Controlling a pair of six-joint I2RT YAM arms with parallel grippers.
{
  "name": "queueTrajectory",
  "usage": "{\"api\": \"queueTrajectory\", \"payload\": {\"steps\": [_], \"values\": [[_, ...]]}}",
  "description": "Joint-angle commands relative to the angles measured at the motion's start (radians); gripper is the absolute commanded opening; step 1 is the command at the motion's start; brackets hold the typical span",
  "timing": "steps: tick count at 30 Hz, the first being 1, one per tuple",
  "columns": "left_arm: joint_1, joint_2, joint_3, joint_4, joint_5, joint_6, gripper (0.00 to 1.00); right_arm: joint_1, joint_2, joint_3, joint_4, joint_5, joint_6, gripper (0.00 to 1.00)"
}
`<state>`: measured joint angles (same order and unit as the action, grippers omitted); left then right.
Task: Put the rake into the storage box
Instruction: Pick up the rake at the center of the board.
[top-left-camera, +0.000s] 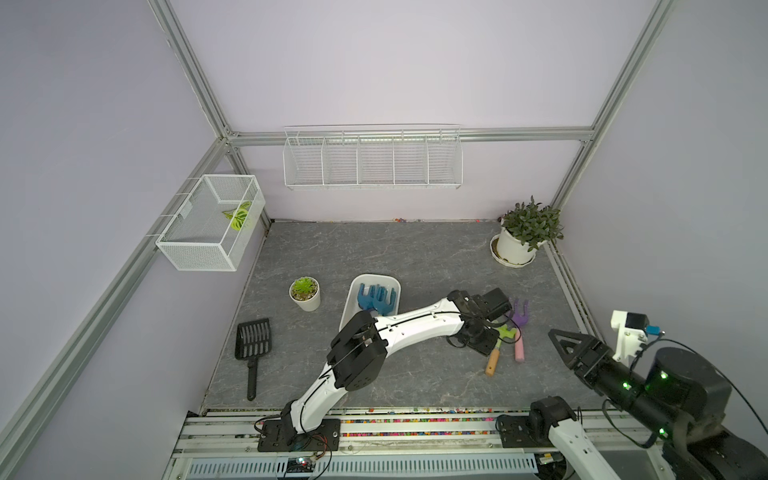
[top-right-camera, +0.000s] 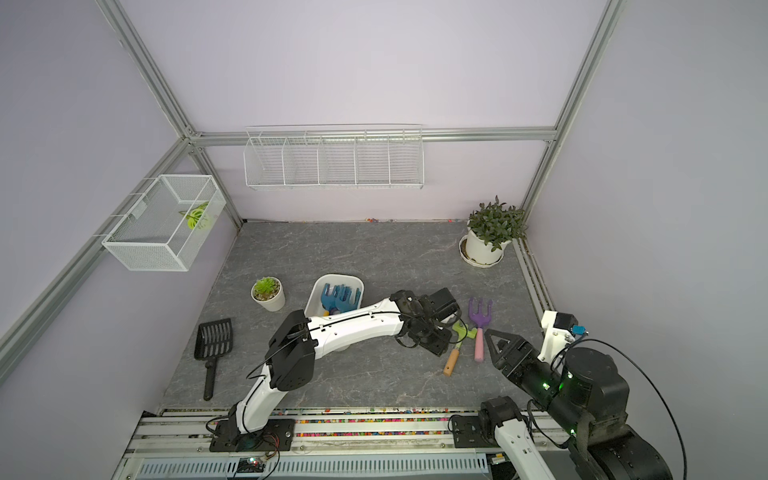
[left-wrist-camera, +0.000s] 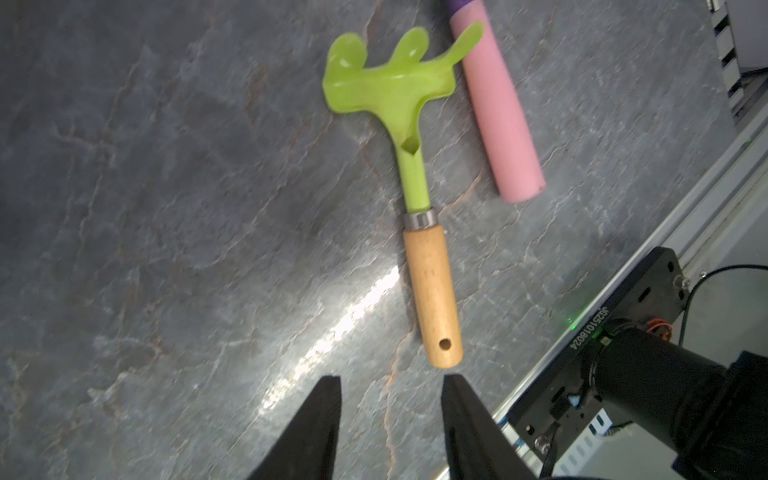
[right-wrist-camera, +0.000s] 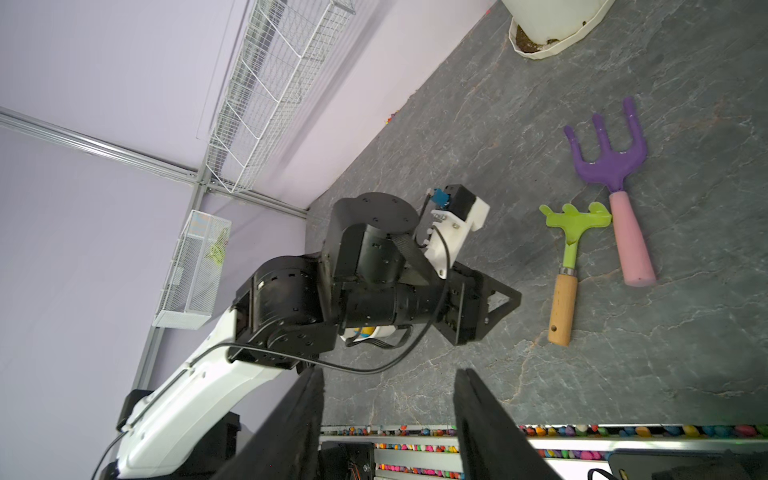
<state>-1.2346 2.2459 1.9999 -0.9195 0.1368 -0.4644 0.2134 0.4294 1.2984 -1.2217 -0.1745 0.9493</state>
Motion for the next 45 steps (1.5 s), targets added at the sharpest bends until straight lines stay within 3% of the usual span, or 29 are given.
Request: {"api": "queueTrajectory", "payload": {"steps": [1,9,26,29,36,40,45], "values": [[-0.026,0.069,0.101,-0.081,-0.038,0.043,0.46,-0.005,-0.017,0.025,0.078,-0.028,0.035,0.57],[-0.054,0.236,0.337,-0.204,-0.057,0.072,0.49,-0.005,-0.006,0.064,0.116,-0.038,0.057,0.58],[-0.092,0.362,0.436,-0.297,-0.148,0.053,0.48,-0.004,-0.047,-0.016,0.146,-0.057,0.122,0.6],[-0.092,0.366,0.435,-0.313,-0.17,0.053,0.43,-0.005,-0.054,-0.03,0.151,-0.057,0.13,0.6],[-0.087,0.35,0.417,-0.337,-0.2,0.013,0.19,-0.004,-0.061,-0.048,0.16,-0.051,0.134,0.6],[-0.062,0.244,0.262,-0.254,-0.189,0.007,0.08,-0.004,-0.057,-0.048,0.18,-0.049,0.131,0.6],[-0.003,0.056,0.051,-0.15,-0.195,-0.005,0.01,-0.004,-0.035,-0.052,0.212,-0.063,0.121,0.6]]}}
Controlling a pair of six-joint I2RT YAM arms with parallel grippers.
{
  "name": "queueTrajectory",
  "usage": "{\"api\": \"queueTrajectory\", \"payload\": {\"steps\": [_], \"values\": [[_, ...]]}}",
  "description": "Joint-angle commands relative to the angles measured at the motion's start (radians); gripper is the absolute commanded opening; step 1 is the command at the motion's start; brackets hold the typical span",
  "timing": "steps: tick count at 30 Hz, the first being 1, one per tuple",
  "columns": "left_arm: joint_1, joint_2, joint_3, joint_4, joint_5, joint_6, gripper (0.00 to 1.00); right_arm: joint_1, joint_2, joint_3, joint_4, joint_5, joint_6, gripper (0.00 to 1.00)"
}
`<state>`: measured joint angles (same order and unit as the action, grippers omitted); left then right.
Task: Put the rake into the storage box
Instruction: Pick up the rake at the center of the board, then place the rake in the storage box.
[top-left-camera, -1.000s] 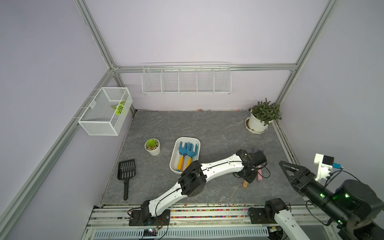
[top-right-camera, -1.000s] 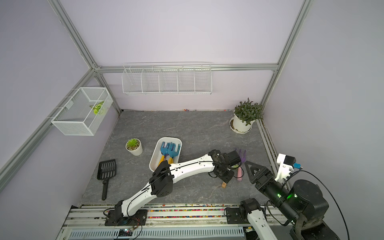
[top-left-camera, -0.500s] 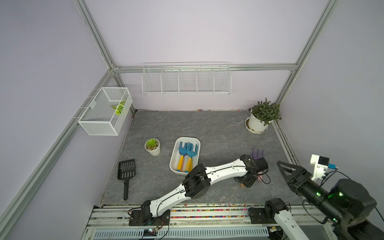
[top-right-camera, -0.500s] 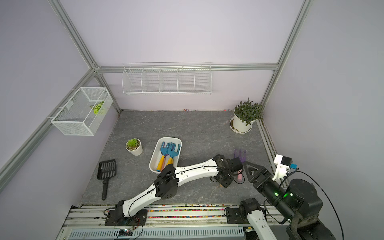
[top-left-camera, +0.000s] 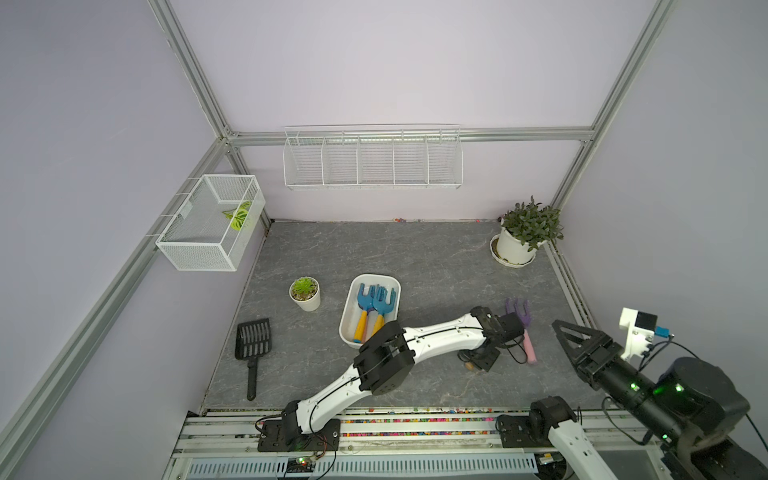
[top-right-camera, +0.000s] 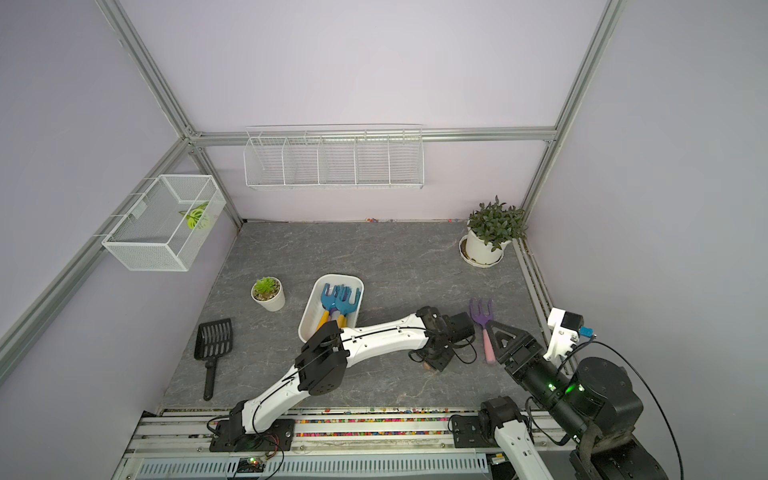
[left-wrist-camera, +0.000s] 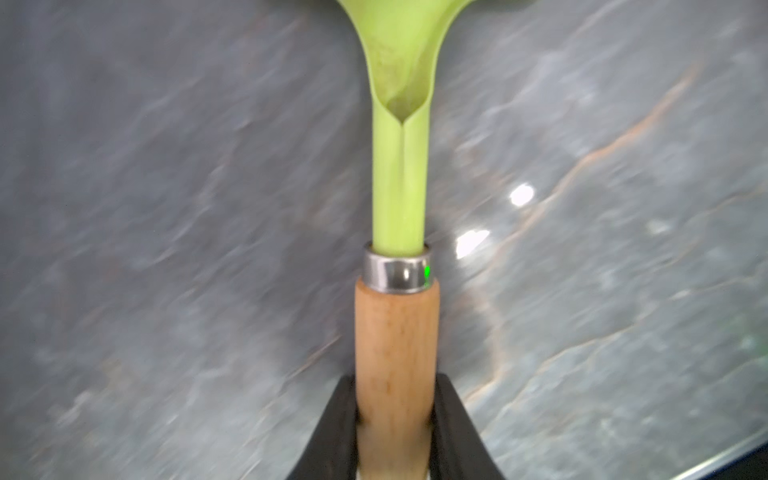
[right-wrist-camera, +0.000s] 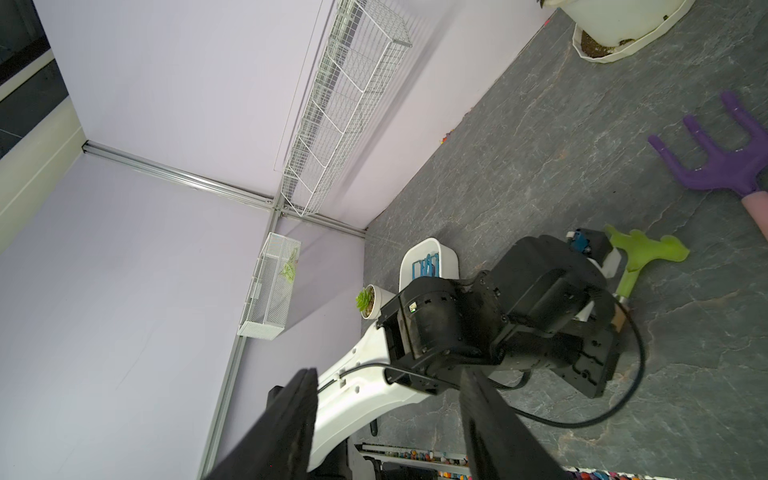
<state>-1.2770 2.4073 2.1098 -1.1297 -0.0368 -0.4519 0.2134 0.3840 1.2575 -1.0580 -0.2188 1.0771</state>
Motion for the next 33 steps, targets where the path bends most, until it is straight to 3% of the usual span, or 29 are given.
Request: {"api": "queueTrajectory", "payload": {"steps": [1,10,22,27,33], "values": [[0.048,-0.146,-0.09,0.069,-0.034,-0.015,0.0,-0.004,0.015,-0.013,0.055,-0.018,-0.009,0.6],[0.152,-0.453,-0.362,0.064,-0.128,-0.016,0.0,-0.003,0.04,-0.113,0.149,-0.066,0.017,0.6],[0.374,-0.855,-0.849,0.122,-0.104,-0.082,0.0,-0.003,0.145,-0.195,0.261,-0.153,0.017,0.59],[0.484,-0.943,-0.947,0.131,-0.033,-0.037,0.01,-0.003,0.179,-0.211,0.287,-0.18,0.012,0.59],[0.576,-0.936,-0.992,0.127,0.039,0.033,0.01,-0.003,0.203,-0.219,0.302,-0.201,0.004,0.59]]}}
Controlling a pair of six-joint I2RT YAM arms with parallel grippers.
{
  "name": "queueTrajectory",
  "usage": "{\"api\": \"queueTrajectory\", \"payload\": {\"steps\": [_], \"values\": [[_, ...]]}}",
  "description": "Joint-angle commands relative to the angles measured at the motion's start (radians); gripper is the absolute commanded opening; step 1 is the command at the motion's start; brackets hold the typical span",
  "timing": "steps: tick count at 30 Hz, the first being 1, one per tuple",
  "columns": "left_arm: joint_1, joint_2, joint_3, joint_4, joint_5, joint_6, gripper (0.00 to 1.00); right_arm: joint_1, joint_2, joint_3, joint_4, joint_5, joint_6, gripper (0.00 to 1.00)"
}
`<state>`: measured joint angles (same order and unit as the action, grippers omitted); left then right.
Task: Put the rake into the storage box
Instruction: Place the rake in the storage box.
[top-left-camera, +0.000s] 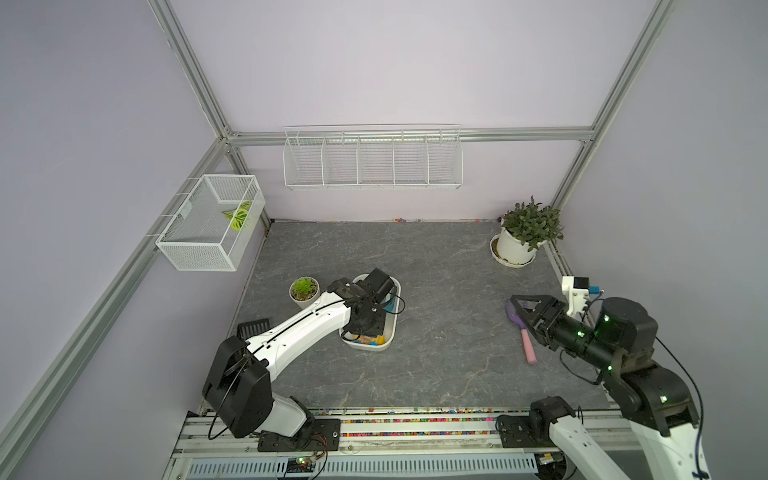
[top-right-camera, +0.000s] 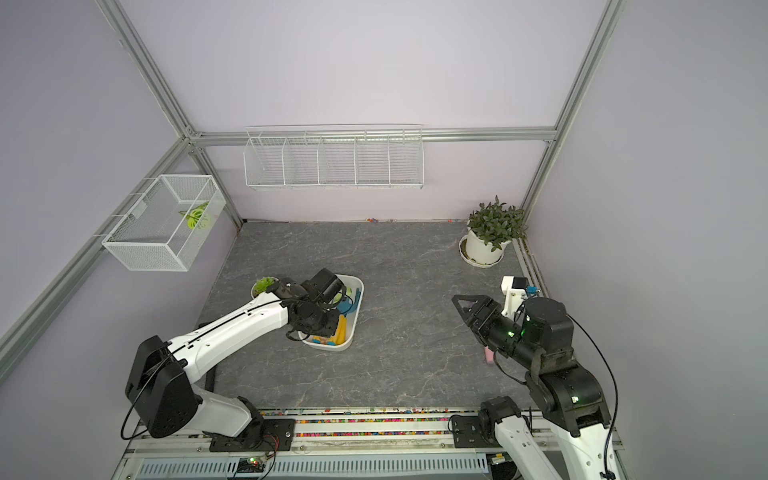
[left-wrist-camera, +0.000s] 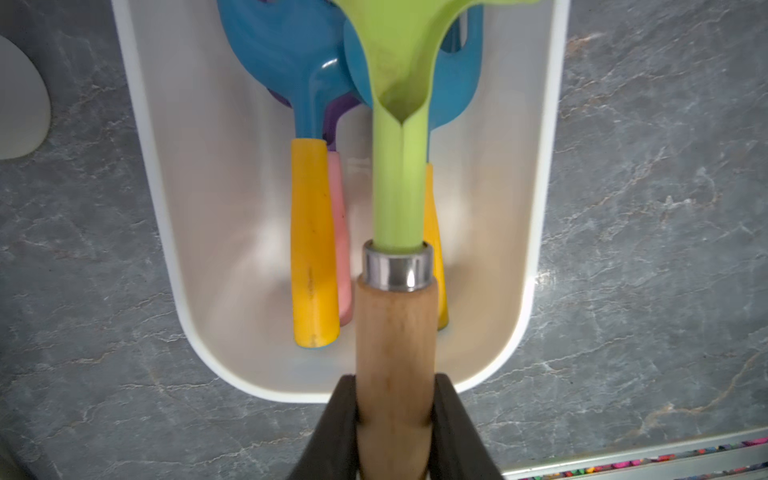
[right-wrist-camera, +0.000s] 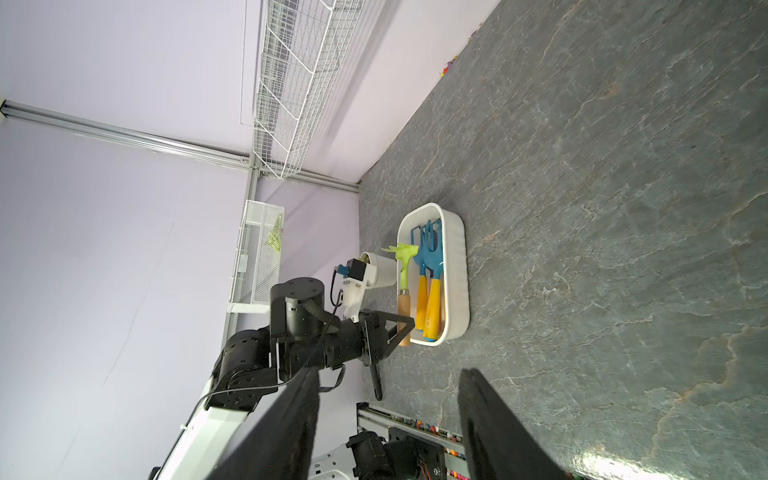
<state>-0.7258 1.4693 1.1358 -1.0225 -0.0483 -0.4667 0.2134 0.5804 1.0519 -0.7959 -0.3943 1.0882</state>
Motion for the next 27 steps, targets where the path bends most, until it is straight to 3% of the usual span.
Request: {"api": "queueTrajectory", "payload": {"steps": [1,16,17,20,23,27], "values": [[0.032,0.007,-0.023,0.023,0.056,0.055,0.01,-0.003,0.009,-0.013,0.04,-0.027,-0.009,0.59],[0.083,0.098,-0.027,0.077,0.079,0.076,0.05,-0.003,-0.003,-0.022,0.014,-0.025,-0.022,0.59],[0.084,0.101,-0.027,0.079,0.077,0.076,0.1,-0.004,-0.005,-0.025,0.017,-0.023,-0.02,0.59],[0.088,0.101,-0.024,0.07,0.039,0.061,0.42,-0.004,-0.008,-0.035,0.026,-0.023,-0.013,0.59],[0.098,0.067,-0.012,0.065,0.034,0.056,0.5,-0.004,-0.01,-0.039,0.023,-0.021,-0.014,0.59],[0.119,0.014,0.033,0.029,0.014,0.052,0.52,-0.003,-0.009,-0.046,0.019,-0.012,-0.02,0.59]]}}
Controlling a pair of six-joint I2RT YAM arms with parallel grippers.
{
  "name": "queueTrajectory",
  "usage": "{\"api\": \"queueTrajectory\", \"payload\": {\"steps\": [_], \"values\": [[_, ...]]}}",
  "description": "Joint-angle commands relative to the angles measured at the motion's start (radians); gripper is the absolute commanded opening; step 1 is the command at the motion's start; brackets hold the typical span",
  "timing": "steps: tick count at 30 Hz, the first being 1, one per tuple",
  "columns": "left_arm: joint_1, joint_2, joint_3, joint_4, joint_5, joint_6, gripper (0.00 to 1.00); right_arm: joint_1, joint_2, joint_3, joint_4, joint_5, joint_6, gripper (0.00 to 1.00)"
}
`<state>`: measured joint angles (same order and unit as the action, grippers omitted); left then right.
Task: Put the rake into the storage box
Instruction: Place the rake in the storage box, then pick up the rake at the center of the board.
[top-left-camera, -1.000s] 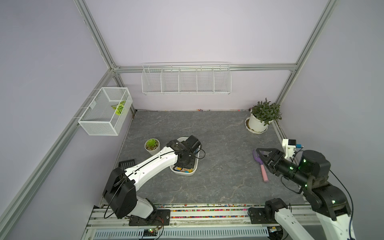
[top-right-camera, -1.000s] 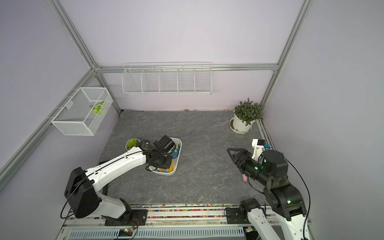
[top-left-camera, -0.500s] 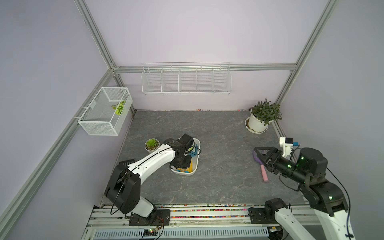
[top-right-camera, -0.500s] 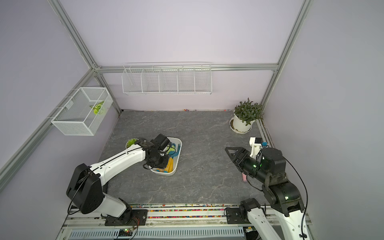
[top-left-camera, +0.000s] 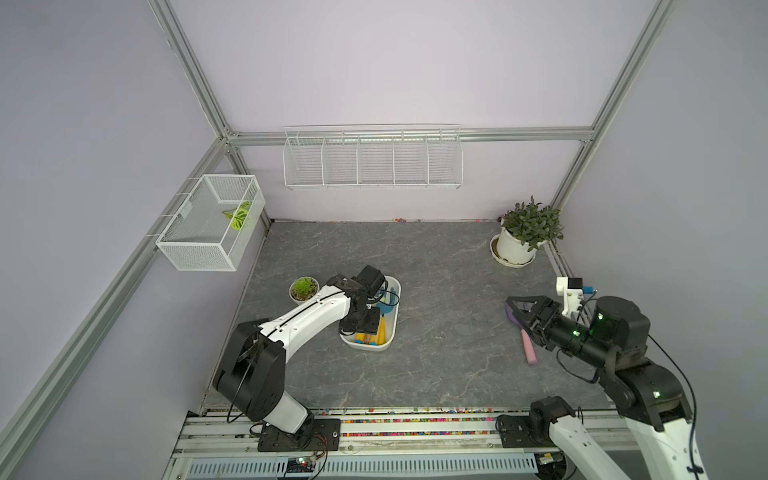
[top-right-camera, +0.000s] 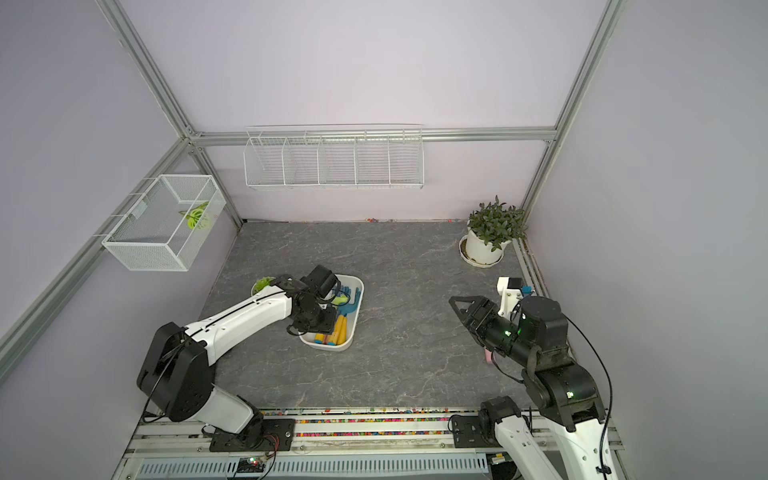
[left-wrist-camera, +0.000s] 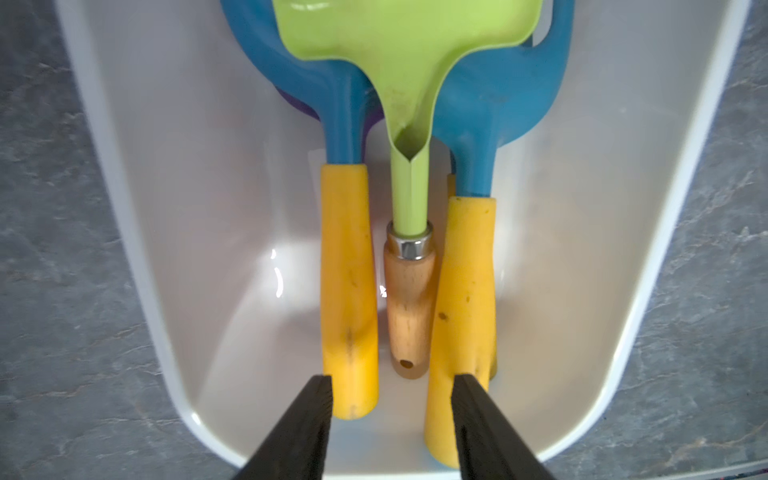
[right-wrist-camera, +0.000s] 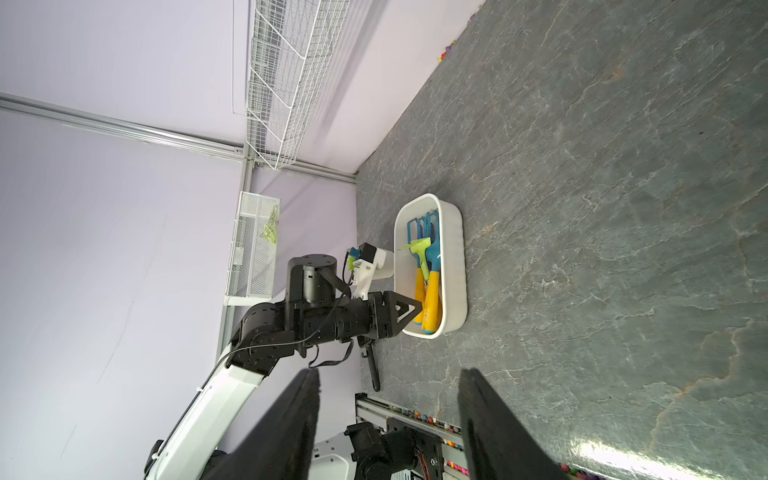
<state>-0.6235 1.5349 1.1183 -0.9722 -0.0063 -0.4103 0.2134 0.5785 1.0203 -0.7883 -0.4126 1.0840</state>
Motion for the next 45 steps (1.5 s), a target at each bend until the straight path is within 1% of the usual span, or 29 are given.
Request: {"api": "queueTrajectory", "payload": {"steps": [1,3,7,9,12,16,18,21,24,26,29,34,38,42,45], "values": [[0.026,-0.07,0.064,-0.031,-0.031,-0.003,0.52,-0.003,-0.003,-0.013,0.007,0.012,-0.019,0.59],[0.052,-0.105,0.09,-0.049,-0.031,-0.004,0.53,-0.004,0.012,-0.007,-0.009,0.024,-0.033,0.59],[0.145,-0.177,0.125,-0.06,0.019,0.001,0.53,-0.004,0.089,0.035,-0.112,0.08,-0.08,0.51],[0.178,-0.203,0.129,-0.057,0.041,0.004,0.53,-0.004,0.14,0.058,-0.172,0.121,-0.11,0.51],[0.189,-0.221,0.136,-0.057,0.063,-0.003,0.53,-0.005,0.217,0.081,-0.243,0.19,-0.153,0.5],[0.19,-0.235,0.118,-0.051,0.1,-0.041,0.53,-0.004,0.292,0.079,-0.265,0.268,-0.198,0.5],[0.19,-0.249,0.092,-0.025,0.135,-0.074,0.53,-0.003,0.321,0.077,-0.279,0.317,-0.224,0.51],[0.191,-0.274,0.041,0.037,0.223,-0.153,0.52,-0.005,0.364,0.064,-0.292,0.401,-0.269,0.55],[0.188,-0.327,-0.063,0.193,0.348,-0.257,0.5,-0.004,0.4,0.035,-0.277,0.47,-0.311,0.57],[0.189,-0.368,-0.131,0.292,0.385,-0.336,0.5,-0.006,0.425,0.02,-0.261,0.504,-0.339,0.58],[0.187,-0.406,-0.173,0.362,0.393,-0.402,0.5,-0.012,0.481,0.012,-0.261,0.561,-0.372,0.59],[0.187,-0.407,-0.137,0.344,0.387,-0.388,0.5,-0.043,0.592,0.018,-0.257,0.64,-0.414,0.59],[0.186,-0.393,-0.124,0.351,0.392,-0.377,0.5,-0.062,0.703,0.064,-0.235,0.671,-0.527,0.57],[0.187,-0.381,-0.136,0.402,0.408,-0.396,0.5,-0.064,0.849,0.159,-0.297,0.738,-0.624,0.54],[0.187,-0.362,-0.131,0.435,0.415,-0.402,0.5,-0.078,0.902,0.166,-0.295,0.737,-0.693,0.51]]}}
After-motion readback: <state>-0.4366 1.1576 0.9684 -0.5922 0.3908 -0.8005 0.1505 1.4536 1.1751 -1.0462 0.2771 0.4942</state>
